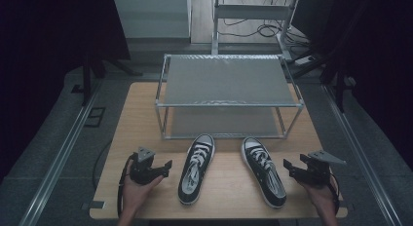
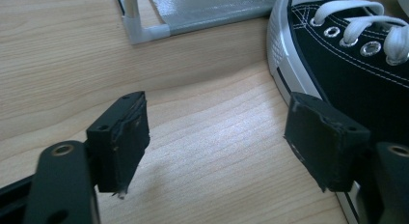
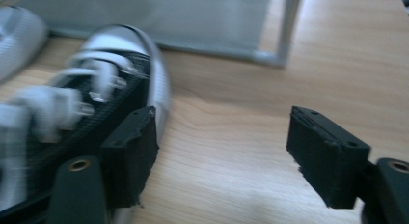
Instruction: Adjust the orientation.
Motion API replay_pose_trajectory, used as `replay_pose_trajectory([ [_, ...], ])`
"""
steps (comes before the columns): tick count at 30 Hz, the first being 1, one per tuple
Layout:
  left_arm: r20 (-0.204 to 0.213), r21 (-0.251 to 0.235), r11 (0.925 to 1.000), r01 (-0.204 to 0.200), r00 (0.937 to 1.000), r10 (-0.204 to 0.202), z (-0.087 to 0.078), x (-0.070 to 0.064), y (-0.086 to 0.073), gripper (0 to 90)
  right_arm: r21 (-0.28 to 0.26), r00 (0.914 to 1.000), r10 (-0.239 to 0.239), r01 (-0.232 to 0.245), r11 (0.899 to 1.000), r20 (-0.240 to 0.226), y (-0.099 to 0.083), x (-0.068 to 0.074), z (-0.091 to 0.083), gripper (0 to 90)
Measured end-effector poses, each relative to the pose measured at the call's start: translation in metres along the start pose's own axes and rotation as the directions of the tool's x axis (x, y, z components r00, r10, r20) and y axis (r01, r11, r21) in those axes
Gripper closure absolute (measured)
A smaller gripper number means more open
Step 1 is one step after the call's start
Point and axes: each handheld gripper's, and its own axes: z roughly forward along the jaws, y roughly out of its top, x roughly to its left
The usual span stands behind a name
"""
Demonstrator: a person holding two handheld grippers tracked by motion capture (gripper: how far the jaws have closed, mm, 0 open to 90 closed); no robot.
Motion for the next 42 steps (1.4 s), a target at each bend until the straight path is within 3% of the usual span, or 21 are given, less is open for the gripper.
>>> replay_pose_trajectory([
  [3, 0.010, -0.012, 0.9999, 0.004, 0.9999, -0.004, -0.003, 0.000, 0.000, 26.3, -0.019, 0.9993, -0.013, 0.012, 1.000, -0.035, 0.003, 0.006, -0.006, 34.8],
  [4, 0.019, -0.020, 0.9998, 0.002, 0.9998, -0.002, -0.006, 0.000, 0.000, 26.3, -0.042, 0.9954, -0.042, 0.038, 0.998, -0.086, 0.007, 0.017, -0.014, 39.3],
  [7, 0.020, -0.022, 0.9997, -0.005, 0.9998, 0.006, -0.009, -0.001, 0.000, 26.4, -0.065, 0.9908, -0.073, 0.066, 0.996, -0.114, 0.011, 0.028, -0.022, 43.4],
  [13, 0.029, -0.011, 0.9999, -0.008, 0.9995, 0.008, -0.011, -0.001, -0.002, 27.0, -0.060, 0.9814, -0.116, 0.108, 0.992, -0.153, 0.013, 0.041, -0.025, 49.9],
  [15, 0.037, -0.005, 1.0000, -0.004, 0.9993, 0.004, -0.012, 0.001, -0.003, 27.3, -0.061, 0.9741, -0.133, 0.124, 0.990, -0.183, 0.014, 0.048, -0.025, 56.9],
  [18, 0.050, -0.007, 1.0000, -0.001, 0.9987, 0.002, -0.013, 0.001, -0.003, 27.7, -0.063, 0.9536, -0.171, 0.161, 0.985, -0.248, 0.016, 0.066, -0.027, 70.2],
  [19, 0.053, -0.012, 0.9999, 0.000, 0.9986, 0.001, -0.015, 0.001, -0.002, 27.7, -0.063, 0.9536, -0.171, 0.161, 0.985, -0.248, 0.016, 0.066, -0.027, 70.2],
  [20, 0.057, -0.023, 0.9997, -0.001, 0.9984, 0.002, -0.018, 0.000, -0.002, 27.7, -0.069, 0.9305, -0.208, 0.196, 0.978, -0.302, 0.017, 0.083, -0.028, 77.6],
  [21, 0.057, -0.023, 0.9997, -0.001, 0.9984, 0.002, -0.018, 0.000, -0.002, 27.7, -0.069, 0.9305, -0.208, 0.196, 0.978, -0.302, 0.017, 0.083, -0.028, 77.6],
  [22, 0.051, -0.032, 0.9995, -0.003, 0.9987, 0.004, -0.021, 0.000, -0.001, 27.7, -0.070, 0.9064, -0.247, 0.237, 0.969, -0.343, 0.017, 0.103, -0.028, 83.6],
  [24, 0.056, -0.035, 0.9994, -0.006, 0.9984, 0.008, -0.024, -0.001, -0.001, 27.7, -0.066, 0.8820, -0.288, 0.284, 0.957, -0.373, 0.016, 0.124, -0.026, 86.7],
  [25, 0.056, -0.035, 0.9994, -0.006, 0.9984, 0.008, -0.024, -0.001, -0.001, 27.7, -0.066, 0.8820, -0.288, 0.284, 0.957, -0.373, 0.016, 0.124, -0.026, 86.7],
  [26, 0.064, -0.042, 0.9991, -0.006, 0.9979, 0.009, -0.027, 0.000, 0.000, 27.7, -0.055, 0.8541, -0.311, 0.318, 0.947, -0.417, 0.015, 0.146, -0.023, 88.0],
  [31, 0.071, -0.052, 0.9986, 0.007, 0.9975, -0.003, -0.032, 0.000, 0.000, 27.8, -0.018, 0.8027, -0.353, 0.394, 0.919, -0.480, 0.003, 0.200, -0.003, 88.2],
  [32, 0.071, -0.052, 0.9986, 0.007, 0.9975, -0.003, -0.032, 0.000, 0.000, 27.8, -0.018, 0.8027, -0.353, 0.394, 0.919, -0.480, 0.003, 0.200, -0.003, 88.2],
  [33, 0.071, -0.054, 0.9985, 0.005, 0.9975, -0.001, -0.032, 0.000, 0.000, 27.8, 0.017, 0.7940, -0.357, 0.418, 0.908, -0.492, -0.004, 0.216, 0.013, 88.7],
  [38, 0.079, -0.041, 0.9992, 0.006, 0.9969, -0.002, -0.033, 0.000, 0.000, 27.8, 0.063, 0.7689, -0.356, 0.455, 0.888, -0.531, -0.017, 0.237, 0.047, 89.3],
  [42, 0.087, -0.034, 0.9994, 0.010, 0.9962, -0.007, -0.033, 0.001, 0.001, 27.9, 0.059, 0.7524, -0.345, 0.452, 0.890, -0.561, -0.016, 0.246, 0.062, 89.5],
])
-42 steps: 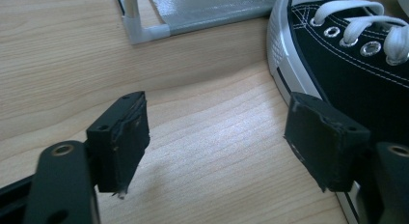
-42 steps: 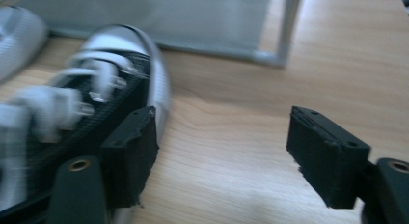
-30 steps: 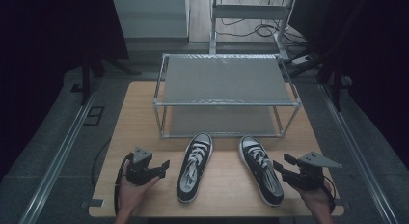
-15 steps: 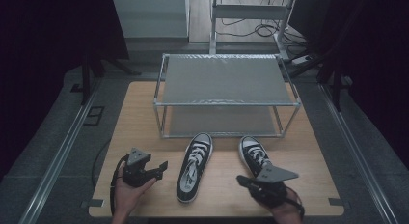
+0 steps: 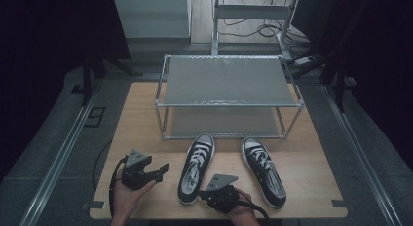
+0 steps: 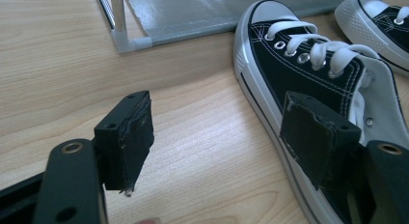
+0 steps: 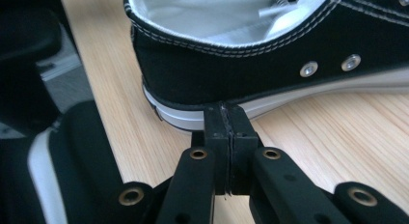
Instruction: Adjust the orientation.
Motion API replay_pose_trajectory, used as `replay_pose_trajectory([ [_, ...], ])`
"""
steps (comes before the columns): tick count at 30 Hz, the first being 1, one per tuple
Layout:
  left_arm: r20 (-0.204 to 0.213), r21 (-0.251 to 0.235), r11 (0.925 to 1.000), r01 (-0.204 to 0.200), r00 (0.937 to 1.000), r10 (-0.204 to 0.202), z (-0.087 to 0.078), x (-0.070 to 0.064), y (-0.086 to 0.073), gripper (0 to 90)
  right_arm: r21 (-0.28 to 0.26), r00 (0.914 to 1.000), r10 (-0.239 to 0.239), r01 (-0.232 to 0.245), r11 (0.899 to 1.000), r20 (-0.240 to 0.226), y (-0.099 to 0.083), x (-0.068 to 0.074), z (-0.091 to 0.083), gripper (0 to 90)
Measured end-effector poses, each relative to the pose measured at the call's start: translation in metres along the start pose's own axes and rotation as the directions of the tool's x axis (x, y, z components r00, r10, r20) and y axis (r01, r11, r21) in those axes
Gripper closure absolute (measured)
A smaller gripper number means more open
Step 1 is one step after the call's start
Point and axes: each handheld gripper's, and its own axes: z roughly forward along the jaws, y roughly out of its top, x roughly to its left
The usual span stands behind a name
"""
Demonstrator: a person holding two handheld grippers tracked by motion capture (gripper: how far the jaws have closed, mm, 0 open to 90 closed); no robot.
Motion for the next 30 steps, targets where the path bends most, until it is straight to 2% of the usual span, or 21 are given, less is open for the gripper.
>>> replay_pose_trajectory([
  [7, 0.008, 0.000, 1.0000, 0.006, 1.0000, -0.006, -0.001, 0.001, 0.000, 27.8, -0.035, 0.9987, -0.019, 0.018, 0.999, -0.047, 0.010, 0.004, 0.018, 89.5],
  [12, 0.014, 0.010, 0.9999, 0.010, 0.9998, -0.010, -0.002, 0.003, 0.000, 27.3, -0.050, 0.9972, -0.041, 0.038, 0.998, -0.062, 0.021, 0.009, 0.034, 88.4],
  [14, 0.019, 0.011, 0.9999, 0.012, 0.9997, -0.012, -0.002, 0.004, 0.000, 27.2, -0.052, 0.9966, -0.046, 0.043, 0.998, -0.068, 0.022, 0.010, 0.035, 86.3],
  [17, 0.033, 0.026, 0.9995, 0.016, 0.9993, -0.017, -0.001, 0.005, 0.000, 26.9, -0.065, 0.9972, -0.045, 0.041, 0.997, -0.060, 0.022, 0.008, 0.028, 85.3],
  [19, 0.046, 0.033, 0.9993, 0.014, 0.9988, -0.016, 0.000, 0.003, 0.001, 26.6, -0.118, 0.9995, -0.032, 0.030, 0.992, -0.008, 0.023, 0.004, 0.004, 80.1],
  [20, 0.046, 0.033, 0.9993, 0.014, 0.9988, -0.016, 0.000, 0.003, 0.001, 26.6, -0.118, 0.9995, -0.032, 0.030, 0.992, -0.008, 0.023, 0.004, 0.004, 80.1],
  [21, 0.057, 0.036, 0.9993, 0.008, 0.9984, -0.010, 0.000, 0.000, 0.003, 26.4, -0.149, 0.9995, -0.017, 0.020, 0.989, 0.025, 0.023, -0.002, -0.018, 74.7],
  [24, 0.084, 0.033, 0.9994, 0.011, 0.9964, -0.014, 0.000, -0.002, 0.007, 26.1, -0.156, 0.9965, -0.007, 0.020, 0.988, 0.084, 0.023, -0.010, -0.043, 60.9],
  [26, 0.084, 0.035, 0.9993, 0.010, 0.9963, -0.013, 0.000, -0.003, 0.008, 25.6, -0.160, 0.9932, 0.010, 0.009, 0.987, 0.116, 0.020, -0.019, -0.061, 53.6],
  [27, 0.092, 0.037, 0.9993, 0.010, 0.9957, -0.014, 0.000, -0.003, 0.009, 25.6, -0.160, 0.9932, 0.010, 0.009, 0.987, 0.116, 0.020, -0.019, -0.061, 53.6],
  [28, 0.106, 0.046, 0.9989, 0.012, 0.9942, -0.017, 0.001, -0.004, 0.011, 24.0, -0.168, 0.9904, 0.058, -0.036, 0.985, 0.125, 0.016, -0.032, -0.078, 48.3],
  [30, 0.118, 0.054, 0.9985, 0.003, 0.9930, -0.009, 0.003, -0.006, 0.013, 23.0, -0.186, 0.9864, 0.098, -0.073, 0.980, 0.132, 0.012, -0.042, -0.089, 46.5],
])
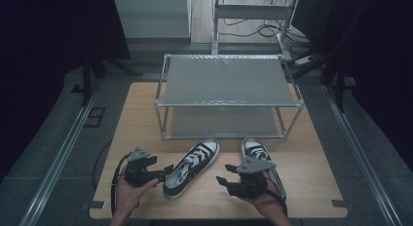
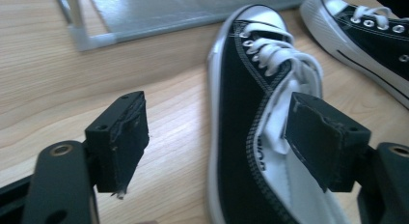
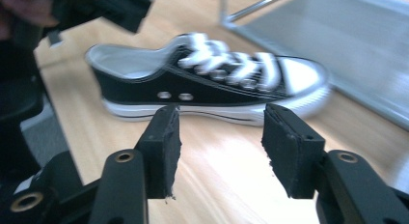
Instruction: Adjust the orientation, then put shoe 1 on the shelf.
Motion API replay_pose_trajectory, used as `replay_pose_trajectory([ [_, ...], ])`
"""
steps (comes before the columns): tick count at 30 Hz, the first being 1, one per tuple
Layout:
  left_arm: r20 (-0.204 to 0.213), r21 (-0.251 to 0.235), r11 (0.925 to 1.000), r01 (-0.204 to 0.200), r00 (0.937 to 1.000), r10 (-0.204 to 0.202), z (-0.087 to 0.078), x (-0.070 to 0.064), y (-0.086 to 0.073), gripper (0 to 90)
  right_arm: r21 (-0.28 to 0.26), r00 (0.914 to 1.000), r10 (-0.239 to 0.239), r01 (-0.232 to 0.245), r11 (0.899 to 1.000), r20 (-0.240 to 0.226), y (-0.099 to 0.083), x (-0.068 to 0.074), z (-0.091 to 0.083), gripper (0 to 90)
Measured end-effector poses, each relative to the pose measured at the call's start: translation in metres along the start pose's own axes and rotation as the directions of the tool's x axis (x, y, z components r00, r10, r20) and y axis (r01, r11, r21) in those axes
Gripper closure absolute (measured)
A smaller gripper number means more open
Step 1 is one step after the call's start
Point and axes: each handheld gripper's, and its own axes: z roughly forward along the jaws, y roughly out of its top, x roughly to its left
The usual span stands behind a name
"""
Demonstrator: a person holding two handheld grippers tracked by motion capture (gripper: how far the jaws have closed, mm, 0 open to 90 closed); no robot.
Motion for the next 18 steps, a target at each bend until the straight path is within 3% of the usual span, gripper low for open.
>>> replay_pose_trajectory([
  [1, -0.002, 0.016, 0.9995, -0.026, 0.9997, 0.026, 0.003, -0.004, 0.003, 22.1, -0.010, 0.9997, 0.024, -0.024, 1.000, 0.003, -0.001, -0.006, -0.006, 45.5],
  [3, 0.005, 0.029, 0.9991, -0.031, 0.9995, 0.031, 0.004, -0.006, 0.005, 21.2, -0.020, 0.9991, 0.042, -0.042, 0.999, 0.001, -0.001, -0.011, -0.011, 45.1],
  [4, 0.008, 0.038, 0.9985, -0.038, 0.9993, 0.038, 0.006, -0.009, 0.007, 20.3, -0.037, 0.9981, 0.058, -0.058, 0.998, 0.020, -0.001, -0.021, -0.023, 44.1],
  [6, -0.002, 0.055, 0.9969, -0.056, 0.9984, 0.056, 0.010, -0.012, 0.011, 19.8, -0.045, 0.9975, 0.066, -0.064, 0.997, 0.027, -0.002, -0.024, -0.025, 43.9],
  [8, -0.007, 0.076, 0.9943, -0.074, 0.9971, 0.075, 0.017, -0.017, 0.018, 19.6, -0.061, 0.9938, 0.095, -0.092, 0.994, 0.057, -0.006, -0.037, -0.038, 43.5],
  [11, -0.009, 0.099, 0.9913, -0.086, 0.9961, 0.088, 0.023, -0.020, 0.021, 18.9, -0.069, 0.9913, 0.112, -0.107, 0.992, 0.070, -0.009, -0.045, -0.043, 43.2],
  [15, 0.024, 0.142, 0.9845, -0.104, 0.9946, 0.101, 0.037, -0.027, 0.028, 17.4, -0.108, 0.9801, 0.165, -0.154, 0.982, 0.110, -0.015, -0.062, -0.059, 43.3],
  [18, 0.060, 0.153, 0.9834, -0.098, 0.9942, 0.090, 0.040, -0.027, 0.031, 14.8, -0.118, 0.9777, 0.173, -0.159, 0.980, 0.120, -0.016, -0.065, -0.063, 43.3],
])
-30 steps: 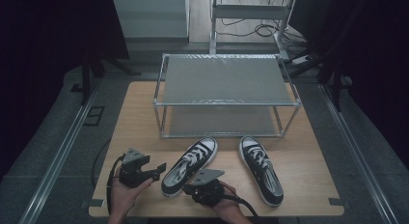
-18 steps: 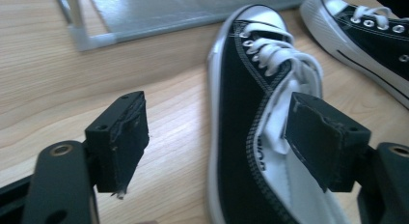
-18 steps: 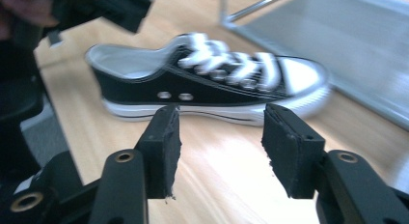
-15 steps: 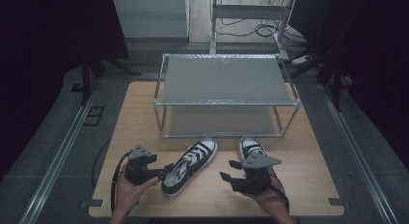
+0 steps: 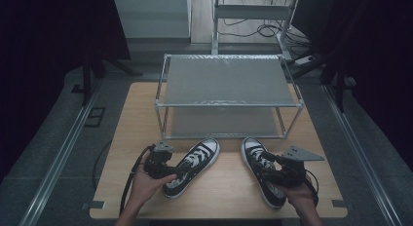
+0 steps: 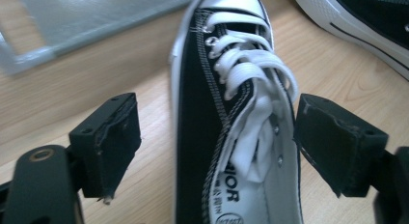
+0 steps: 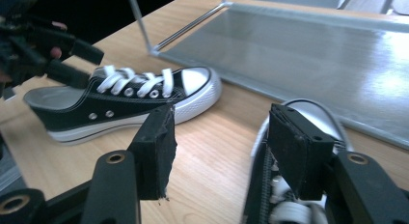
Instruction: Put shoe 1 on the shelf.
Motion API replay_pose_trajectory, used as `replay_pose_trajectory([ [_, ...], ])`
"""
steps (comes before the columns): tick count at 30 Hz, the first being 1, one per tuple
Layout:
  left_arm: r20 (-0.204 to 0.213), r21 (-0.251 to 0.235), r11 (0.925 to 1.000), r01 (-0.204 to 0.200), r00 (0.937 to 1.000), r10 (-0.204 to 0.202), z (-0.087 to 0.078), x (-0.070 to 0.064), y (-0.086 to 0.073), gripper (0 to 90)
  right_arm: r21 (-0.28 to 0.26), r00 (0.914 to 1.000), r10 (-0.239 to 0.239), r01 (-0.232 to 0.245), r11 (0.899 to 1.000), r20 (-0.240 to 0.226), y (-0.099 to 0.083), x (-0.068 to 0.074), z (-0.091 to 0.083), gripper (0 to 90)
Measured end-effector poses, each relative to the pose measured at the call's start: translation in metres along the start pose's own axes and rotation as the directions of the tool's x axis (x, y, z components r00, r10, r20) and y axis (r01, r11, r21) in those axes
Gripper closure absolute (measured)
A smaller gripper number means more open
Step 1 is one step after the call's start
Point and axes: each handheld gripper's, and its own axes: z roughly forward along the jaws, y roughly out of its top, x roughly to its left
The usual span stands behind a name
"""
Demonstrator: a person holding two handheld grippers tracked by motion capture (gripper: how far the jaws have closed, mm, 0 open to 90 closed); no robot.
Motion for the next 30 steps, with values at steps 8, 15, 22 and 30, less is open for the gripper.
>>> replay_pose_trajectory([
  [8, -0.009, 0.047, 0.9976, -0.050, 0.9987, 0.050, 0.006, -0.014, 0.009, 15.2, -0.007, 0.9992, 0.025, -0.025, 1.000, 0.030, -0.002, -0.008, -0.005, 43.2],
  [15, -0.037, 0.130, 0.9876, -0.088, 0.9949, 0.093, 0.022, -0.021, 0.022, 14.7, -0.002, 0.9993, 0.020, -0.020, 1.000, 0.031, -0.003, -0.006, -0.002, 43.1],
  [22, -0.035, 0.230, 0.9687, -0.093, 0.9940, 0.104, 0.037, -0.019, 0.027, 13.7, -0.002, 0.9991, 0.023, -0.023, 1.000, 0.036, -0.004, -0.008, -0.001, 43.1],
  [30, -0.037, 0.289, 0.9532, -0.090, 0.9938, 0.105, 0.048, -0.018, 0.028, 12.9, 0.002, 0.9990, 0.023, -0.023, 1.000, 0.039, -0.004, -0.009, -0.001, 43.0],
])
